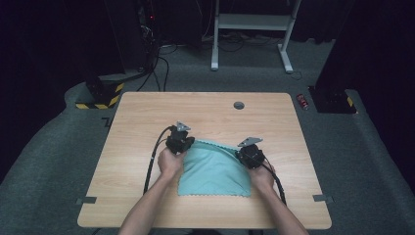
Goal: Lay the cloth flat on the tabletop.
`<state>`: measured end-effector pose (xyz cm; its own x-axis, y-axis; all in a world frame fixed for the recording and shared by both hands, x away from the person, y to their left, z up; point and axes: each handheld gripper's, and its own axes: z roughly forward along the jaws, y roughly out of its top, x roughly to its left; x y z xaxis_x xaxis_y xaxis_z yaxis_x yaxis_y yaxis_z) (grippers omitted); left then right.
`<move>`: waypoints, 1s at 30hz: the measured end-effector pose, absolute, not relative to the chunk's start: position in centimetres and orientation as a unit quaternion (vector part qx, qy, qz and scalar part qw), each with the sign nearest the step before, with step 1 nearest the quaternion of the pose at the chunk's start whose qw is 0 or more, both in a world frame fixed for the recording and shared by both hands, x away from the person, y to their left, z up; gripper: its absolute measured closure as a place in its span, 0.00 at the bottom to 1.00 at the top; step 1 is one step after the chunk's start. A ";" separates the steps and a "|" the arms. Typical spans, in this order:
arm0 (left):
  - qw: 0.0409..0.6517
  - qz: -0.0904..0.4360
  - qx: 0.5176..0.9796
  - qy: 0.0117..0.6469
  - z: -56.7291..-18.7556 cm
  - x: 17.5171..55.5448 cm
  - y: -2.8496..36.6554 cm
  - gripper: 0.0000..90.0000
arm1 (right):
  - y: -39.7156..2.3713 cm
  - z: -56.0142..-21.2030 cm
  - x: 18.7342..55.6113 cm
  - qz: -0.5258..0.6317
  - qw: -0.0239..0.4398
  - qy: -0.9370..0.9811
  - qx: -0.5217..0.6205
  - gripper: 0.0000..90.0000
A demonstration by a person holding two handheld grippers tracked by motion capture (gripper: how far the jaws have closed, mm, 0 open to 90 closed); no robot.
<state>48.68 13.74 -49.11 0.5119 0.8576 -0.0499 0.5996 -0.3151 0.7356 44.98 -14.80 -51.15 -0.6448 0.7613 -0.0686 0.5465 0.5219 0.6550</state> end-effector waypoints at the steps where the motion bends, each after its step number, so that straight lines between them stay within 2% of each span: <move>1: 0.359 0.179 0.789 0.466 -49.1 49.1 13.7 0.95 | -14.8 -51.1 45.0 0.304 0.176 0.854 0.384 1.00; 7: 0.336 0.193 0.784 0.485 -49.3 50.0 14.4 0.73 | -15.0 -51.0 45.6 0.305 0.175 0.849 0.394 1.00; 9: 0.336 0.198 0.785 0.481 -49.2 49.5 14.8 0.69 | -15.4 -50.6 45.9 0.314 0.176 0.844 0.398 1.00; 14: 0.346 0.213 0.791 0.457 -48.1 48.0 15.2 0.66 | -16.4 -49.7 46.5 0.332 0.185 0.828 0.413 1.00; 21: 0.348 0.215 0.810 0.421 -47.7 46.7 14.5 0.64 | -17.7 -49.8 47.0 0.338 0.182 0.812 0.439 0.90; 24: 0.349 0.212 0.808 0.425 -47.9 46.7 14.5 0.62 | -18.1 -49.9 47.3 0.343 0.178 0.805 0.451 0.83; 30: 0.339 0.201 0.802 0.448 -49.0 47.3 14.8 0.60 | -18.2 -50.5 47.7 0.349 0.163 0.799 0.462 0.78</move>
